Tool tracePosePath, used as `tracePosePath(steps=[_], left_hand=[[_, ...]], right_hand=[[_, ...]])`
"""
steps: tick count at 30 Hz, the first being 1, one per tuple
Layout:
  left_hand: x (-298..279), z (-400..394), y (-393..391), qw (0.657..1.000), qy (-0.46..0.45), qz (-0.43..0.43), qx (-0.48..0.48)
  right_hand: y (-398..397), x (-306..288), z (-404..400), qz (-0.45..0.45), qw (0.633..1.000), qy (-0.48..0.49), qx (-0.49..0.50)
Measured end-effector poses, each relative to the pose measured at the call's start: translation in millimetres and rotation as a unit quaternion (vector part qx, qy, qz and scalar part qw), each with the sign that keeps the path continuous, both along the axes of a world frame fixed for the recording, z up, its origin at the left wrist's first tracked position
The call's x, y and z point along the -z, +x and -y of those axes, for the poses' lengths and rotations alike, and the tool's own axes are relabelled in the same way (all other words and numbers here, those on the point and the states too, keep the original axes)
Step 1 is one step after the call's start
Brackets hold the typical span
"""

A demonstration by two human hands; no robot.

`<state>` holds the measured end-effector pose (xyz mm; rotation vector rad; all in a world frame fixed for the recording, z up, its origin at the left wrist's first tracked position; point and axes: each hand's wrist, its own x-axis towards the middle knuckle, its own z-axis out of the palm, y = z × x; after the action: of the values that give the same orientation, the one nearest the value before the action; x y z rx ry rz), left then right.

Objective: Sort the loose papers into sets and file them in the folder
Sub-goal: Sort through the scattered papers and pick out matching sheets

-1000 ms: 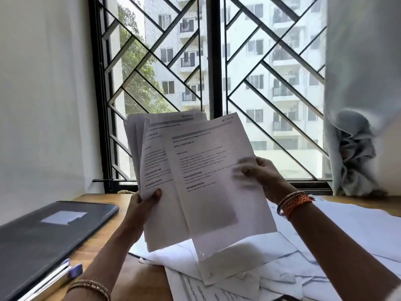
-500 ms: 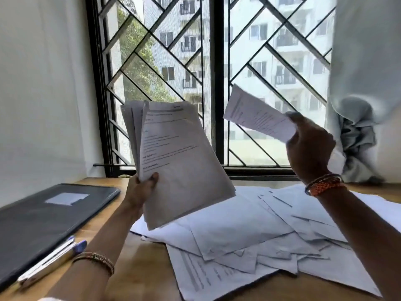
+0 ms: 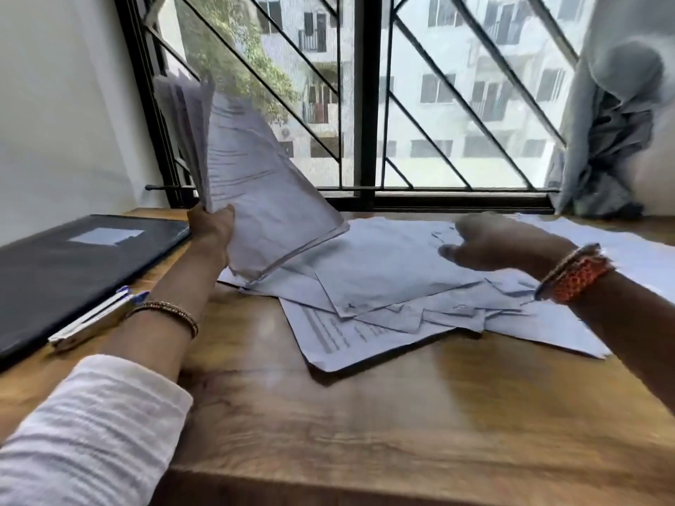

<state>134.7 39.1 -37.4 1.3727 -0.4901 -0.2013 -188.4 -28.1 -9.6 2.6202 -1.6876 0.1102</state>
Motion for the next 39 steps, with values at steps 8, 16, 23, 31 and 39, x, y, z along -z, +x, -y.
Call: tracePosePath(steps=[8, 16, 23, 31, 39], left_hand=[[9.3, 0.2, 10.7, 0.998, 0.057, 0.021, -0.03], [9.3, -2.5, -2.9, 0.996, 0.049, 0.008, -0.074], [5.1, -8.1, -3.0, 0.985, 0.047, 0.06, -0.155], [-6.2, -4.7, -24.9, 0.991, -0.013, 0.024, -0.131], [-7.0, 2.0, -35.2, 0.99, -0.101, 0.019, 0.092]], right_hand=[[144.2, 37.4, -27.8, 0.06, 0.982, 0.124, -0.125], [142.5, 33.6, -17.2, 0.058, 0.989, 0.032, -0.131], [101.9, -41.7, -34.9, -0.037, 0.984, -0.01, -0.176], [21.4, -109.3, -26.6, 0.511, 0.774, 0.243, -0.285], [58.6, -49.5, 24.6, 0.622, 0.748, 0.19, -0.129]])
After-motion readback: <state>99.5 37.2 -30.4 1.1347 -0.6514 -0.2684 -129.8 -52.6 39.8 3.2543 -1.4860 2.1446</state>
